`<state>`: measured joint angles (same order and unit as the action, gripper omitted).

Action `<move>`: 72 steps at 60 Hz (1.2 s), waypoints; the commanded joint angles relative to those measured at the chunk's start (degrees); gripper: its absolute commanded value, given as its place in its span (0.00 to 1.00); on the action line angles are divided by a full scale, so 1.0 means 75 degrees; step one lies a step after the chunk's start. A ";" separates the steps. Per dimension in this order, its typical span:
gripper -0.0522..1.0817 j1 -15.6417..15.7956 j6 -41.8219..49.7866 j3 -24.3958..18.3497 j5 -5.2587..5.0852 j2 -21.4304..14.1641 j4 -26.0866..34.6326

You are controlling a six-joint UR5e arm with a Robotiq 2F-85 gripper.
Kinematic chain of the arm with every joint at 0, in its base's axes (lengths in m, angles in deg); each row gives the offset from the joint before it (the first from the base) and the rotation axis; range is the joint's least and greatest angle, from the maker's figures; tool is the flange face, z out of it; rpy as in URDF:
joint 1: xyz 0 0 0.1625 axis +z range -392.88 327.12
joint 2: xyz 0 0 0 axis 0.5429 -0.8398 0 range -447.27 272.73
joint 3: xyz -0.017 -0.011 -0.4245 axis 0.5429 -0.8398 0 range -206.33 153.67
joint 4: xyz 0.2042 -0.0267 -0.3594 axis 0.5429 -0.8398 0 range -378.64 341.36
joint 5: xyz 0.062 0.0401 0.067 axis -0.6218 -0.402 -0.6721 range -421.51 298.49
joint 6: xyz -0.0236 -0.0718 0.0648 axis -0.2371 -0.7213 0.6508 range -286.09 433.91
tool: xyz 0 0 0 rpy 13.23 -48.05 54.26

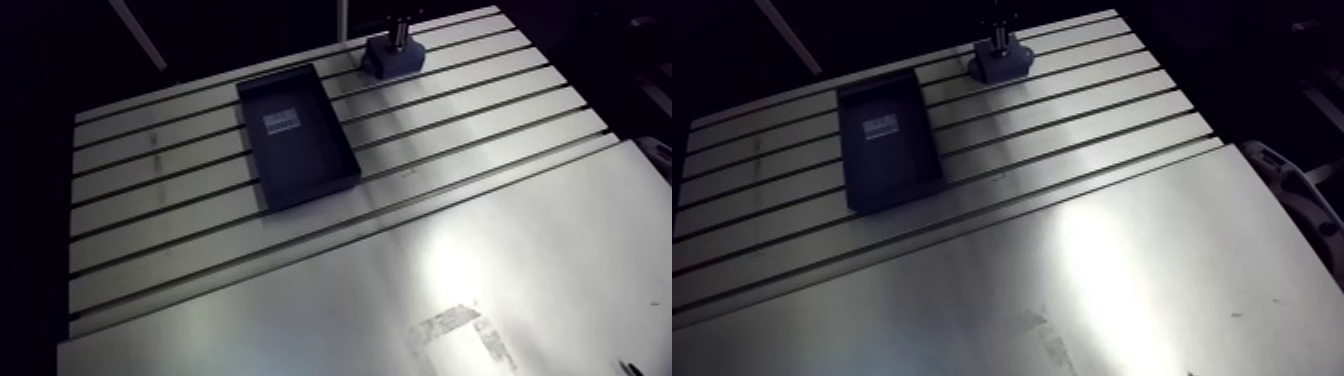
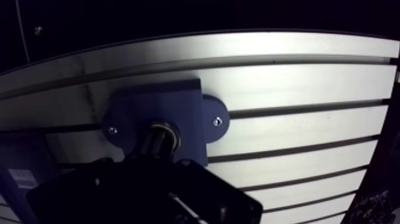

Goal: Pick up the bearing and press it into the housing until flush.

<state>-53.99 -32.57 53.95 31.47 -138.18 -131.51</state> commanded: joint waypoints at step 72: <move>1.00 0.0001 -0.0024 -0.0009 0.0018 0.0081 0.0020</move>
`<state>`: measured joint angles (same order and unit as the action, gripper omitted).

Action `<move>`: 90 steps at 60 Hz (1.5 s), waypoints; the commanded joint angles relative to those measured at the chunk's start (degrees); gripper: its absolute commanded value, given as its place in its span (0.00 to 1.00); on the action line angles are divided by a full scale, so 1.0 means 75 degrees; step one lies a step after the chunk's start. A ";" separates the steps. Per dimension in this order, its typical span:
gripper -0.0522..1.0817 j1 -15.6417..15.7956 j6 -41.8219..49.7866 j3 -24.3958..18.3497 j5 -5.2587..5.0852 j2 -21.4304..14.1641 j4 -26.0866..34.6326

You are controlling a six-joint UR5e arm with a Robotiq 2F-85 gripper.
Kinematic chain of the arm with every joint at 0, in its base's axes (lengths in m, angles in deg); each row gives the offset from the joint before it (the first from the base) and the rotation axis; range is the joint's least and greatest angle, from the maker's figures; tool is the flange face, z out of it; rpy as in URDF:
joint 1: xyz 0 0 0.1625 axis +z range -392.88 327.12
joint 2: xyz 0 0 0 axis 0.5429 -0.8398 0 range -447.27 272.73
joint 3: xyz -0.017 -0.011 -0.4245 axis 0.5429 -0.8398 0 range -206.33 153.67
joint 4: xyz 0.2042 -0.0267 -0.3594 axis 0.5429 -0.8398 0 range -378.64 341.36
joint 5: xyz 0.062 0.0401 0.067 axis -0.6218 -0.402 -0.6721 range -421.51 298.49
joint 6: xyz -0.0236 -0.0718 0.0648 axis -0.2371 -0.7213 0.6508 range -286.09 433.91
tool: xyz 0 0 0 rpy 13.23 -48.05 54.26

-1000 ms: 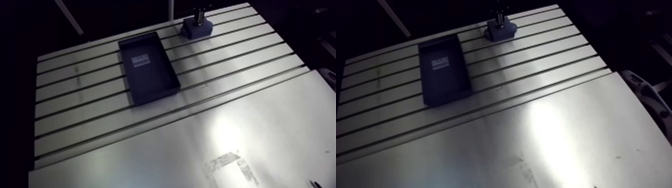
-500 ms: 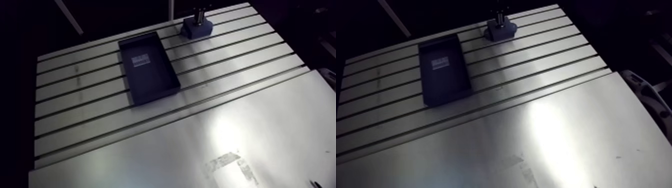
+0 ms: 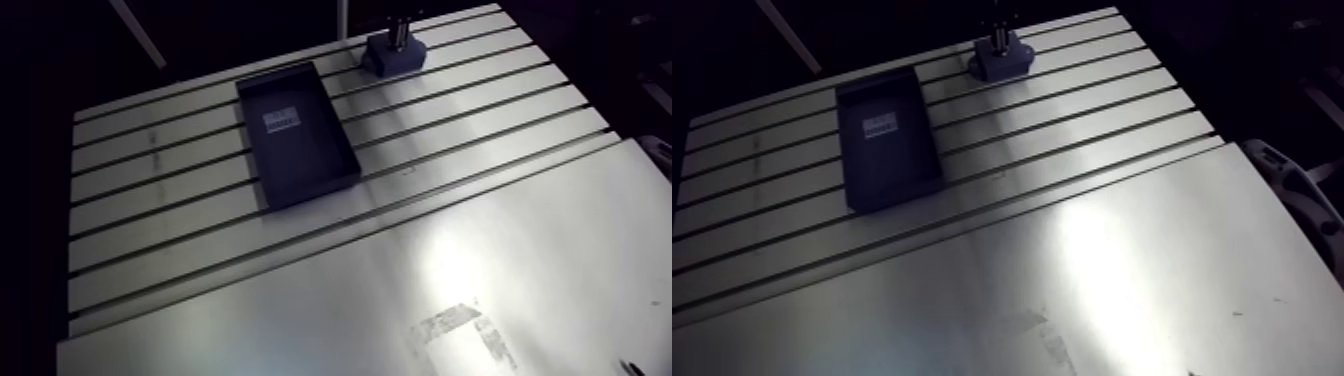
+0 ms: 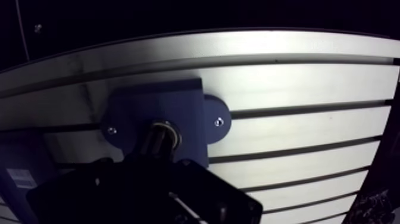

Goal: Pick up the bearing and press it into the housing until flush.

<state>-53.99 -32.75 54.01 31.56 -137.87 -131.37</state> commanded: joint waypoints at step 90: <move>0.34 0.0234 -0.0036 -0.0356 0.0051 -0.0532 0.0804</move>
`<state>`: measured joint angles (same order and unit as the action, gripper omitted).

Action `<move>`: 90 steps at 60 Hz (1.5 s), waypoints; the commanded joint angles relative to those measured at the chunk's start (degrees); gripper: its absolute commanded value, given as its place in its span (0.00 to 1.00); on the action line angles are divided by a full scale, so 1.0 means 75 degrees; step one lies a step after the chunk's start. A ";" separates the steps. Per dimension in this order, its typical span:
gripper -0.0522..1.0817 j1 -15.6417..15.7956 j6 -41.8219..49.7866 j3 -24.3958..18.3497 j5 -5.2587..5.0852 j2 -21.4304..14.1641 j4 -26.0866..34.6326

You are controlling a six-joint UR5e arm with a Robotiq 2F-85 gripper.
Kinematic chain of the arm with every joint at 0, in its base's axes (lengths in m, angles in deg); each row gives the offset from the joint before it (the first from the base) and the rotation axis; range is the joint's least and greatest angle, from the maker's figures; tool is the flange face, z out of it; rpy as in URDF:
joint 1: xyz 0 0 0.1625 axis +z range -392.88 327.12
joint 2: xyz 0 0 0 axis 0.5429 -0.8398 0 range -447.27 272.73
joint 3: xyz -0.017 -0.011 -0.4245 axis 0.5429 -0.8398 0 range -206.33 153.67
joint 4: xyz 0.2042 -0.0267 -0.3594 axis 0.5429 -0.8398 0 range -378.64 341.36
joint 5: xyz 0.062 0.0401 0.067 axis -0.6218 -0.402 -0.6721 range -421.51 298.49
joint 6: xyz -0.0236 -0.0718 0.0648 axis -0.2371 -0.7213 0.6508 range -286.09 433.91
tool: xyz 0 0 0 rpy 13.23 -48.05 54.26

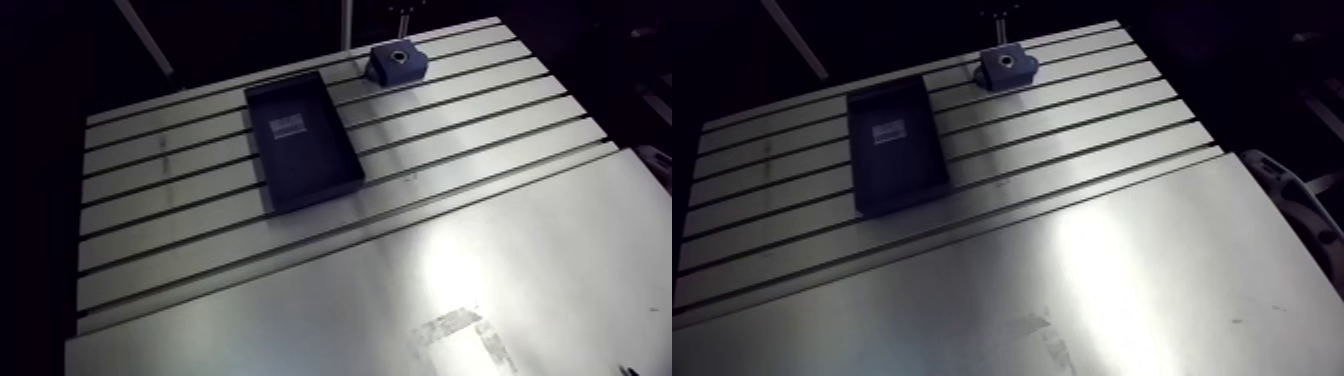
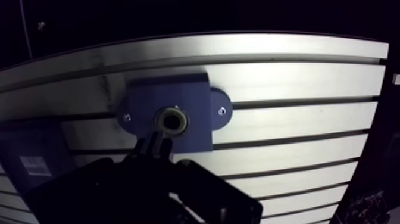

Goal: Pick up the bearing and press it into the housing until flush.

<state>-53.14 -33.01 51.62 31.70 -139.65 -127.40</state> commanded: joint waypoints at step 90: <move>0.05 0.1036 0.0422 0.0516 -0.0576 -0.3721 0.2568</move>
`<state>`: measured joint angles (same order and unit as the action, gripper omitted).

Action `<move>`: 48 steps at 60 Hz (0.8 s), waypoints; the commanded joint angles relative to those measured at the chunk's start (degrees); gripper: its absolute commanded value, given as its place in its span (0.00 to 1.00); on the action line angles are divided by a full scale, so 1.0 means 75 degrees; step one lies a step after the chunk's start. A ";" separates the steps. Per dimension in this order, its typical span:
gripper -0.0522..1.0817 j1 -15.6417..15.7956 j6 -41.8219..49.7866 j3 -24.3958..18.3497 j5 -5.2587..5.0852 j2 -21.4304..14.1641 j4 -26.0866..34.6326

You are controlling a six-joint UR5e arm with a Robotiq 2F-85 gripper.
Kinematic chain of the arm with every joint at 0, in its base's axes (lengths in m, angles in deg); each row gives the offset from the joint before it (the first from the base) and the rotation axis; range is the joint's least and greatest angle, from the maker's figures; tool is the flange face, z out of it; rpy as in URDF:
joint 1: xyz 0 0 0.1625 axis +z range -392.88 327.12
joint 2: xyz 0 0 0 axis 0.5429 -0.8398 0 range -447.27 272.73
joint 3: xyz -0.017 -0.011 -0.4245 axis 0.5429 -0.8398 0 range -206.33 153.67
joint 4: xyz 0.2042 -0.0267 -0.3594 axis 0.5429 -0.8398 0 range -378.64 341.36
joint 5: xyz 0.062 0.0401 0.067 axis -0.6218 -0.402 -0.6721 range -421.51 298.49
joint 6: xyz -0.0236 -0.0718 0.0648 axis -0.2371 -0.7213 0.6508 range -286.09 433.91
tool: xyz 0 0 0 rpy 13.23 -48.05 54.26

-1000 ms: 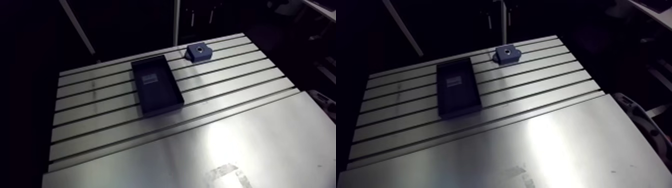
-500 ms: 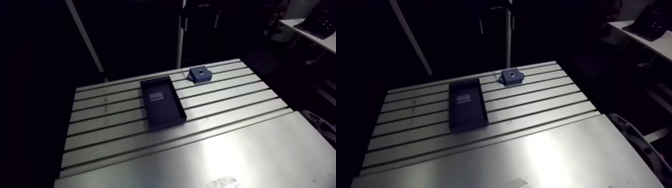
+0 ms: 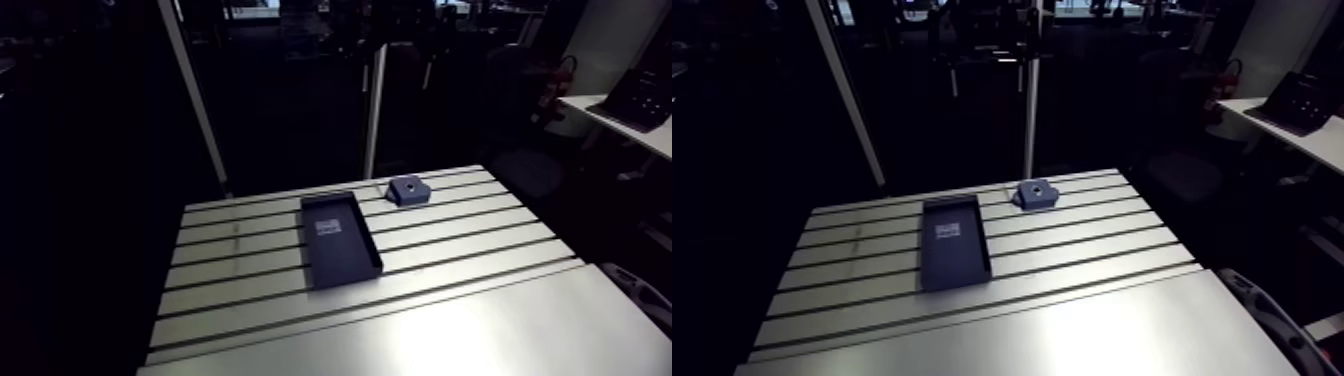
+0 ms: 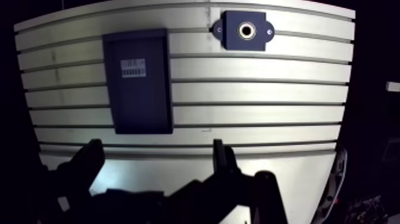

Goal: Pick up the bearing and press it into the housing until flush.

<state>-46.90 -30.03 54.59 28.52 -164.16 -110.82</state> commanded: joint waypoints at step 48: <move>0.06 0.0204 0.0012 0.0161 -0.0055 -0.0440 0.0215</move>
<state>-45.37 -29.89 55.91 28.32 -167.51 -109.15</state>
